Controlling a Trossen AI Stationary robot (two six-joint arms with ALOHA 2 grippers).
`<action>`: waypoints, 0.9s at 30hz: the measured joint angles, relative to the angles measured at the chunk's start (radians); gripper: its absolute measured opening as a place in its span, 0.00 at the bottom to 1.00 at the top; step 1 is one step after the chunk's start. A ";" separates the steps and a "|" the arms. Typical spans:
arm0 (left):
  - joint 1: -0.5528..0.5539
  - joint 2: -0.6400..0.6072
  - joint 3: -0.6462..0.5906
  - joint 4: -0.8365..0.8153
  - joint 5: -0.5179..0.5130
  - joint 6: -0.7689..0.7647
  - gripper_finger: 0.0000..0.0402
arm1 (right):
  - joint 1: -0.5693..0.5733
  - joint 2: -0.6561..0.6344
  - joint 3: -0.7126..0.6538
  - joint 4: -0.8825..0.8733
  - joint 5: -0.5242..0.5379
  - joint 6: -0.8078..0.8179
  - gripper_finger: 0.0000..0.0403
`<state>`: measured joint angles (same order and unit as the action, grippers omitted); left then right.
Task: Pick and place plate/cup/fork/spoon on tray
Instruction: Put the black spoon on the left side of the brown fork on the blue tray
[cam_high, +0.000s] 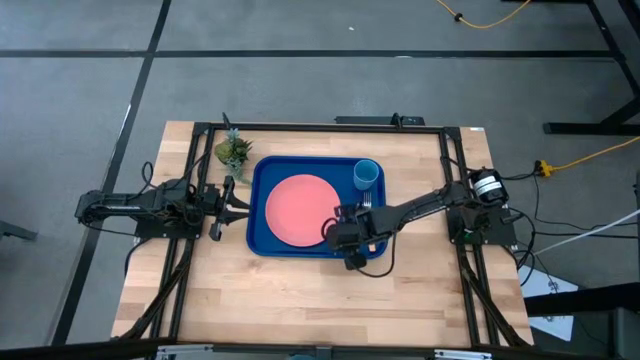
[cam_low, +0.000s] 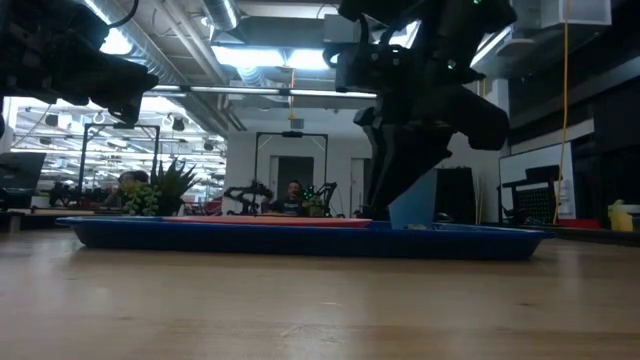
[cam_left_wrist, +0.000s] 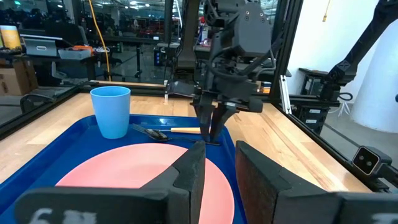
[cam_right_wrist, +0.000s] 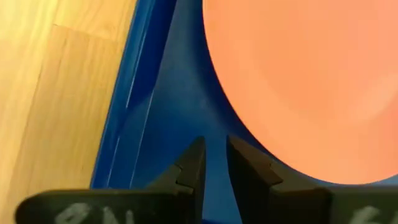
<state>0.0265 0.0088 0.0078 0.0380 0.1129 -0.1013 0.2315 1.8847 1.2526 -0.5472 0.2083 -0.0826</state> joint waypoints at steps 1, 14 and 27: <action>0.000 0.000 0.000 0.000 0.000 0.000 0.20 | -0.001 0.000 0.000 -0.002 -0.004 0.003 0.18; 0.000 0.000 0.000 0.000 0.000 0.000 0.20 | -0.015 -0.002 0.000 -0.123 -0.070 -0.001 0.18; 0.000 0.000 0.000 0.000 0.000 0.000 0.20 | -0.032 -0.117 -0.113 -0.205 0.008 0.104 0.18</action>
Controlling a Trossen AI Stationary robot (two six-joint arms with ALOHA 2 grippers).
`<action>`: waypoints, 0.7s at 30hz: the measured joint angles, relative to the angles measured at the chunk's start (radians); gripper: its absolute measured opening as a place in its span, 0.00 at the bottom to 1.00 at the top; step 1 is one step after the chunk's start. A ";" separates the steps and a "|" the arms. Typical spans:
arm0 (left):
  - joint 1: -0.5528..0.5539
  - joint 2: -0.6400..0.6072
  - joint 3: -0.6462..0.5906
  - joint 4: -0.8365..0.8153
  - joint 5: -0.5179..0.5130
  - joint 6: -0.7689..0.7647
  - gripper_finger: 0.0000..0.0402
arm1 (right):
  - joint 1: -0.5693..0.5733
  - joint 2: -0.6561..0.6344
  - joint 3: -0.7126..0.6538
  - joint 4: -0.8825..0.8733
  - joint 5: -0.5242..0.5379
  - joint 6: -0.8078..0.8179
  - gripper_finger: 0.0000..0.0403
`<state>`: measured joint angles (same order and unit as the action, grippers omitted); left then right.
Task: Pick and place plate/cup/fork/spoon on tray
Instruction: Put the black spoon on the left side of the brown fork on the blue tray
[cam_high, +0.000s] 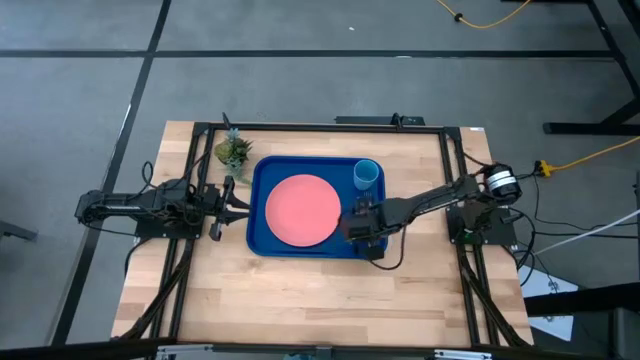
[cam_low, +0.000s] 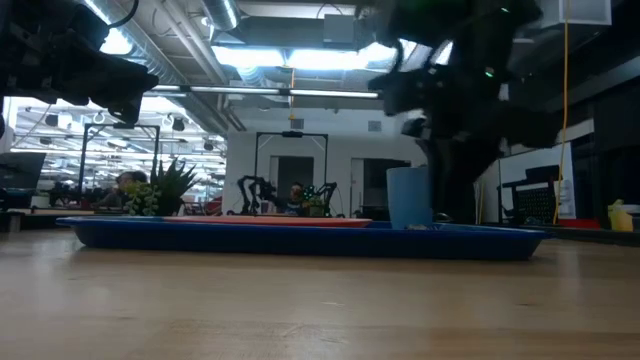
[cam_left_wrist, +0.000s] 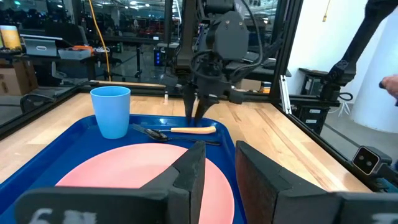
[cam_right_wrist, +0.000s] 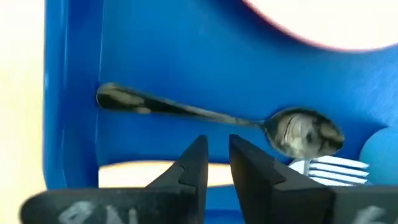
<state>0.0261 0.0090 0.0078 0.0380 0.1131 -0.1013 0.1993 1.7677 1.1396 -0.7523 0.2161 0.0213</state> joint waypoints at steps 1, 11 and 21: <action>0.000 0.000 0.000 0.000 0.000 0.000 0.20 | 0.001 -0.023 -0.037 0.027 -0.002 0.000 0.18; 0.000 0.000 0.000 0.000 0.000 0.000 0.20 | 0.024 -0.291 -0.283 0.326 0.002 0.000 0.18; 0.000 0.000 0.000 0.000 0.000 0.000 0.20 | 0.014 -0.472 -0.559 0.701 0.035 0.002 0.18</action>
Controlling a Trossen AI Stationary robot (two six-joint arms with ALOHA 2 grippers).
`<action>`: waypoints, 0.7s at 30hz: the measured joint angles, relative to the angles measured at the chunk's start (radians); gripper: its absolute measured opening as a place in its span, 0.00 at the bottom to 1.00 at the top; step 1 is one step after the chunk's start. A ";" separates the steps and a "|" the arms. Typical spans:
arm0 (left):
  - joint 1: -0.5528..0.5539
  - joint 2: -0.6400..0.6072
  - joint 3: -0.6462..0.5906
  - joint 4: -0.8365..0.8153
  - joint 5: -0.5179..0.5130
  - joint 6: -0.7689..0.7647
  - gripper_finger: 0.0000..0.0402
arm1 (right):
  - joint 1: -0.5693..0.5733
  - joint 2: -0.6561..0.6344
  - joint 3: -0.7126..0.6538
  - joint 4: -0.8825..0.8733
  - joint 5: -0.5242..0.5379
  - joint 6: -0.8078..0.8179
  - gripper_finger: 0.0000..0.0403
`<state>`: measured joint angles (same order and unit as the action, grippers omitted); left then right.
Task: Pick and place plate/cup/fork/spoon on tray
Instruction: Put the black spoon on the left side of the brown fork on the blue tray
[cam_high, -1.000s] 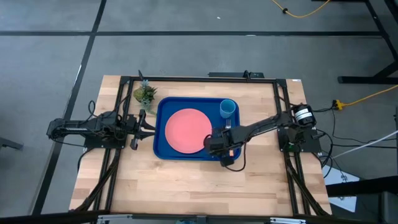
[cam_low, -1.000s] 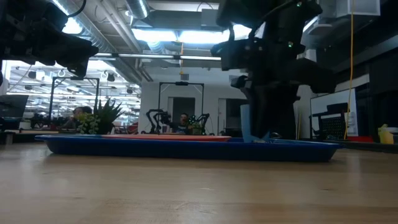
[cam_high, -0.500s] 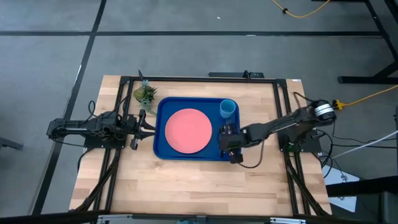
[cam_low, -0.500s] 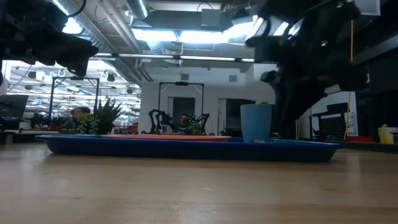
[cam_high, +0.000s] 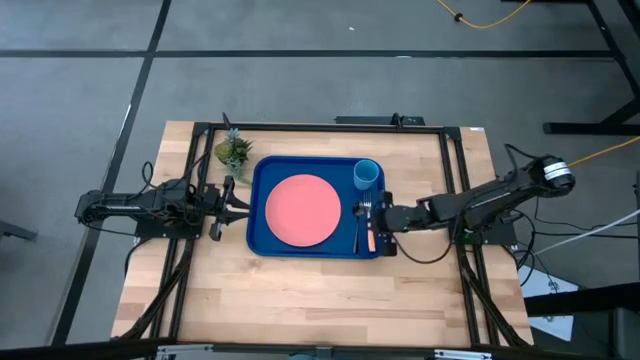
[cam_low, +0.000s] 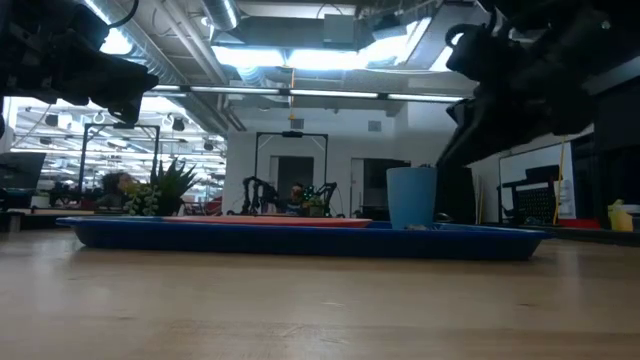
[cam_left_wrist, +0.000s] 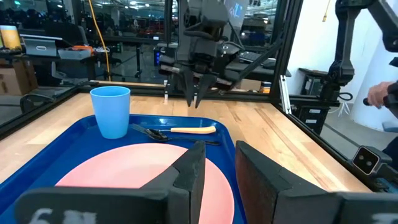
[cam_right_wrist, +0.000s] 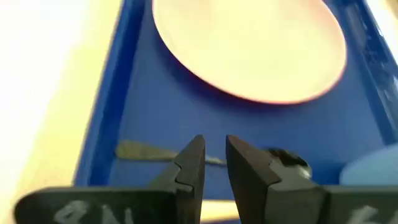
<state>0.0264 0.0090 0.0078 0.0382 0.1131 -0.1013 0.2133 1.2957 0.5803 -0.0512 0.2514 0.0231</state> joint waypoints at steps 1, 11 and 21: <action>0.000 0.000 0.000 0.000 0.000 0.000 0.20 | -0.003 0.000 -0.009 0.024 -0.016 -0.001 0.18; 0.000 0.000 0.000 0.000 0.000 0.000 0.20 | -0.064 0.138 0.083 -0.048 -0.122 -0.027 0.18; 0.000 0.000 0.000 0.000 0.000 0.000 0.20 | -0.058 0.335 0.202 -0.050 -0.167 0.040 0.18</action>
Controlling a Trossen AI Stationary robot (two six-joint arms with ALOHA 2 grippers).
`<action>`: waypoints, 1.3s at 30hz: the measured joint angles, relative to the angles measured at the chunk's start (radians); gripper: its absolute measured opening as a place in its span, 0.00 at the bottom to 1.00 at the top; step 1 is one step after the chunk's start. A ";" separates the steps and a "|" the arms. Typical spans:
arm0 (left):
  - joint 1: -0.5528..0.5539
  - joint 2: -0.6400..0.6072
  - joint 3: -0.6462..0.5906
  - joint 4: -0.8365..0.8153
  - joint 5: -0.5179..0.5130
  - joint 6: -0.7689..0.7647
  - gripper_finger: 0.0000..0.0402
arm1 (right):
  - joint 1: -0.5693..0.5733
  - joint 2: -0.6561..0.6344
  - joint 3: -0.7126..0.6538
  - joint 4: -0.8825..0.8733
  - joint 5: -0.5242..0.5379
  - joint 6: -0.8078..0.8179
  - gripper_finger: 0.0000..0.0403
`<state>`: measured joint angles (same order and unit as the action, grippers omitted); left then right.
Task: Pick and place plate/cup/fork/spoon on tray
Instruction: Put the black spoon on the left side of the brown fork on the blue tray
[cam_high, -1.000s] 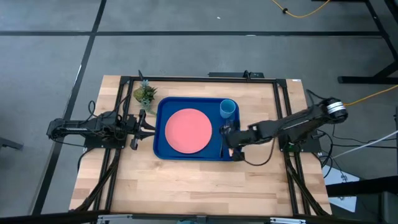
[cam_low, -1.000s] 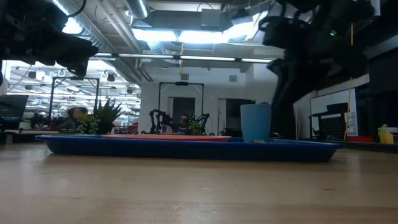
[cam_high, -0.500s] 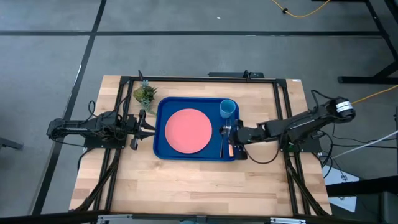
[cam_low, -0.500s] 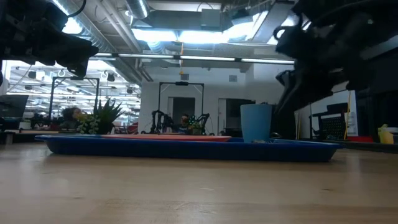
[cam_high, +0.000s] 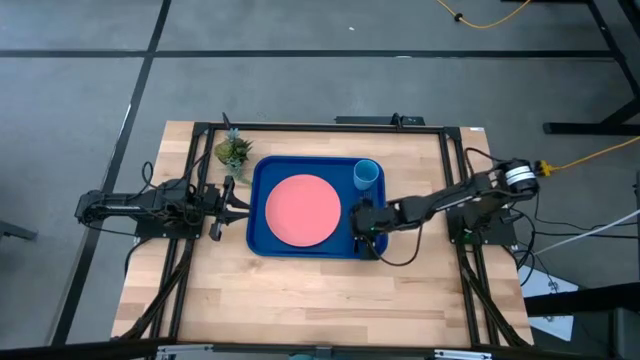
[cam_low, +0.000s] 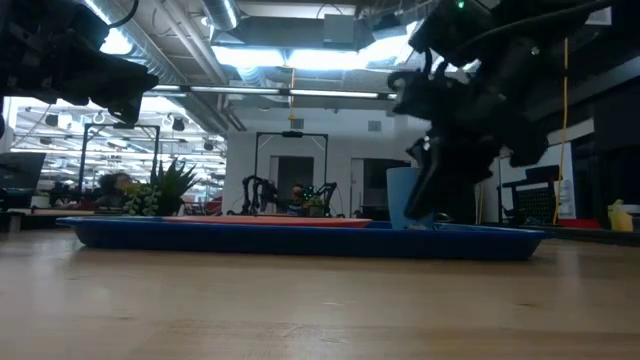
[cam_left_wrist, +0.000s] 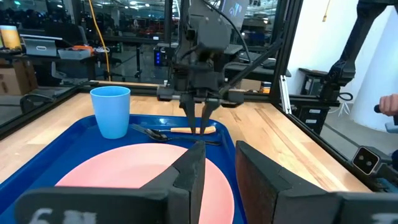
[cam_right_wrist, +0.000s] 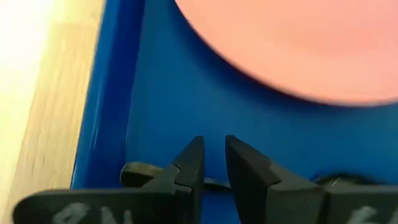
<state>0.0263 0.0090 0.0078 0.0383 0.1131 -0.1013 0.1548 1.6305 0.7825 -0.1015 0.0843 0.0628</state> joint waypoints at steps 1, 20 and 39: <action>0.000 0.000 0.000 0.000 0.000 0.000 0.20 | 0.006 0.006 -0.003 -0.004 0.001 0.028 0.18; 0.000 0.000 0.000 -0.002 -0.018 0.000 0.20 | 0.067 0.017 -0.003 -0.071 0.028 0.112 0.18; 0.000 0.000 0.000 -0.002 -0.023 0.000 0.20 | 0.074 0.066 0.026 -0.016 0.091 0.065 0.12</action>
<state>0.0264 0.0090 0.0078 0.0368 0.0898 -0.1013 0.2283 1.6968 0.8089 -0.1171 0.1749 0.1278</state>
